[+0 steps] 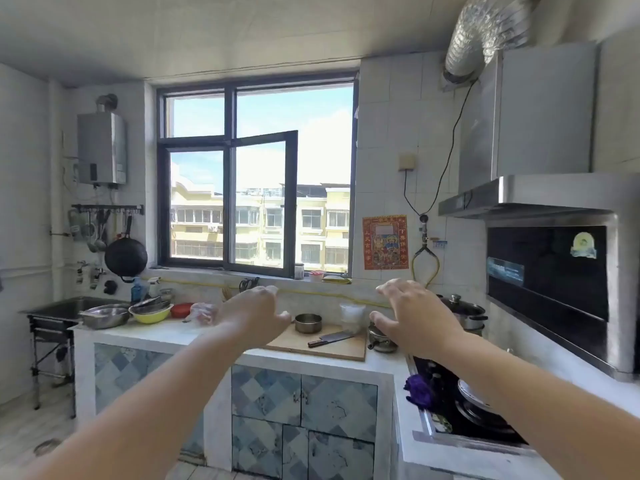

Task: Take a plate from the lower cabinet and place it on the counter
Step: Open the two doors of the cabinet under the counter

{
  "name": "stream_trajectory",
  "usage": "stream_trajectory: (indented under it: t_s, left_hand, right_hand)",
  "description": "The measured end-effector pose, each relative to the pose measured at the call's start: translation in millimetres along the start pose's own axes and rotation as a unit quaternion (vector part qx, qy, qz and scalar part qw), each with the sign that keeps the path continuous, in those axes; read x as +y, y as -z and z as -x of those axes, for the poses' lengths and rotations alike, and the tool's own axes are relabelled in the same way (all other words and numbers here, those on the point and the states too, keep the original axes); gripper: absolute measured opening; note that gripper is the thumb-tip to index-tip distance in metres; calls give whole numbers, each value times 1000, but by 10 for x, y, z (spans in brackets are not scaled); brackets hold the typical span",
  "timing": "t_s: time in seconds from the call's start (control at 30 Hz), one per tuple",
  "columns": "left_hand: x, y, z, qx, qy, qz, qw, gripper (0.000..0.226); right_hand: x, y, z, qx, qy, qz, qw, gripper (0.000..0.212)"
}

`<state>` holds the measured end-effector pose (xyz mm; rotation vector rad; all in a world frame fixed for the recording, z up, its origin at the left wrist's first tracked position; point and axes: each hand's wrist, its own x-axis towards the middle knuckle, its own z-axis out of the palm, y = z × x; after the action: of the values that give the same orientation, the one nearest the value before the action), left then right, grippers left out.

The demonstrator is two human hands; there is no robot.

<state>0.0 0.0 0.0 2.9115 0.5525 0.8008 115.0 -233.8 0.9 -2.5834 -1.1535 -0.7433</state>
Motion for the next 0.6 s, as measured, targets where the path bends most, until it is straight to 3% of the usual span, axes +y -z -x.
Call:
stream_trajectory:
  t_s: [0.3, 0.43, 0.6]
  left_hand:
    - [-1040, -294, -955, -13, -1, -33, 999, 47]
    - [-1372, -362, -1350, -5, -19, -41, 999, 32]
    - [-1638, -611, -1709, -4, -15, -33, 999, 48]
  right_hand:
    - [-259, -597, -1281, -5, -25, 15, 1000, 60]
    - [-375, -891, -1723, -17, -34, 5, 999, 59]
    - [-429, -1303, -2097, -44, -52, -10, 998, 64]
